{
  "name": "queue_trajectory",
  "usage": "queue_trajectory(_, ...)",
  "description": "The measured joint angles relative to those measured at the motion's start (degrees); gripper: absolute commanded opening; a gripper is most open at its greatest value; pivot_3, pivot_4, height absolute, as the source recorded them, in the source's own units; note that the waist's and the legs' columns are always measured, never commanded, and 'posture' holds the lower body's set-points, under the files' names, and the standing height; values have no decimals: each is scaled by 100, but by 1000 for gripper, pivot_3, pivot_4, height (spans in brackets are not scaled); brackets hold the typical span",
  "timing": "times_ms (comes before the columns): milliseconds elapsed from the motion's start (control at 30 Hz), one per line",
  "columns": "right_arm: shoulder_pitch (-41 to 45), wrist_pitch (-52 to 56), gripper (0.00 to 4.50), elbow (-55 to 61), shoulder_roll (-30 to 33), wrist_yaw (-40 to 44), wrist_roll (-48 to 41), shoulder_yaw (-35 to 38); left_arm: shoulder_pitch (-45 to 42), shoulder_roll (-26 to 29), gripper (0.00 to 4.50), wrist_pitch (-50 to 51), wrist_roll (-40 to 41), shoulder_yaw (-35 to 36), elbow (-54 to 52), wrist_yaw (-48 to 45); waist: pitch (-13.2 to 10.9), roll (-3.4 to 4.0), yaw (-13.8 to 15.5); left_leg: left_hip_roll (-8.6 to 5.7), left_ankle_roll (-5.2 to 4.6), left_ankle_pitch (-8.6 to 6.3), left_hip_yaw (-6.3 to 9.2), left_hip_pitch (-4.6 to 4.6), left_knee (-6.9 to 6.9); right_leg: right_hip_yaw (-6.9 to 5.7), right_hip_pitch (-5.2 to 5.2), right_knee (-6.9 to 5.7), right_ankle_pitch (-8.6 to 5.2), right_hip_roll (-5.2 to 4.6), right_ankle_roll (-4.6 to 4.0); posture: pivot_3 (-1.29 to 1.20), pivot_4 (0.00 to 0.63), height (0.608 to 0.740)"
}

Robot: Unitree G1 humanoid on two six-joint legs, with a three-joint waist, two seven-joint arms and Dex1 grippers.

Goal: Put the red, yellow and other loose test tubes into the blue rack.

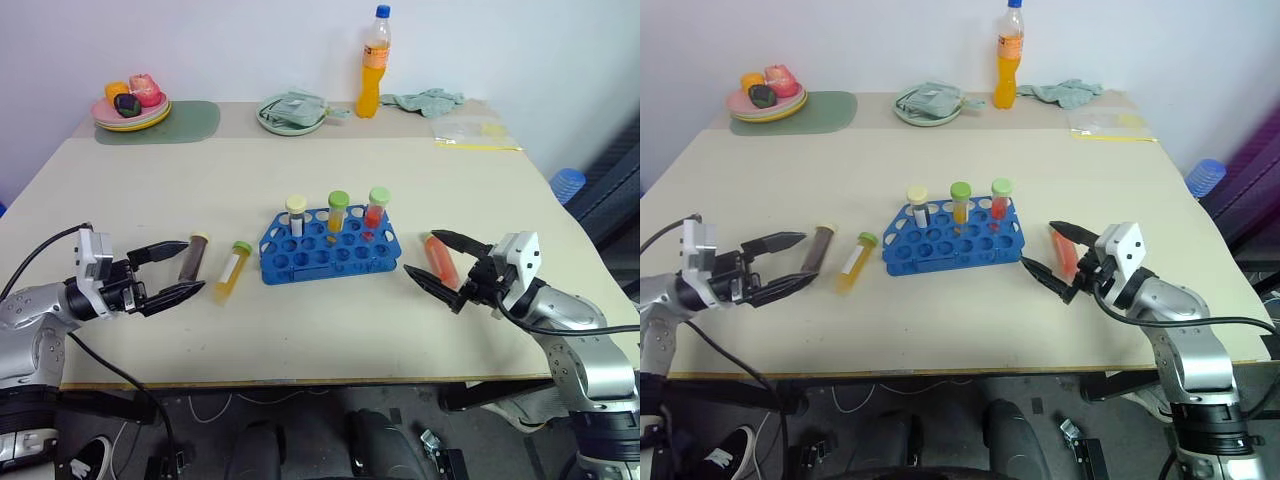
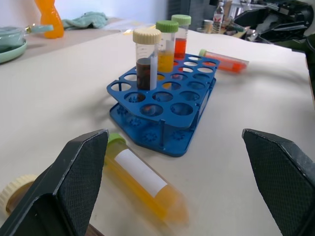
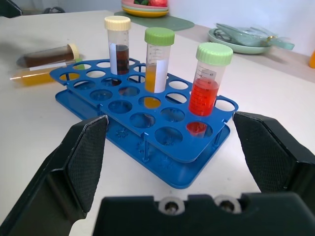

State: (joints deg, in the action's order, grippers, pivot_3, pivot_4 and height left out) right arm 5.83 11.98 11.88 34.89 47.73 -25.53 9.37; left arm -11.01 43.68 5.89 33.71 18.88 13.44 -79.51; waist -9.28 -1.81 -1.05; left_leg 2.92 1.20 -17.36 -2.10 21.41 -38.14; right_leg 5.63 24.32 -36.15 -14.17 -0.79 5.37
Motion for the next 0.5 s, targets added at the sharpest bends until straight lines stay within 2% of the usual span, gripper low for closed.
queue_trajectory(300,40,75,4500,7,-19,-213,-71,80,-314,-58,4476,-88,-53,-31,295,-41,0,0,3,-1,0,0,0,0,0,0,0,0,0,0,0,0,150,740)
queue_trajectory(400,252,388,4500,18,2,-435,-215,262,-332,-121,4476,-166,-57,-64,312,-101,-1,2,-10,0,0,0,0,0,0,0,0,-1,0,1,0,0,150,740)
queue_trajectory(500,594,1170,4500,36,181,-895,-304,415,-335,-218,4476,-192,-58,-139,327,-140,-1,2,-10,0,0,0,1,-1,0,0,0,-3,1,1,-1,0,150,740)
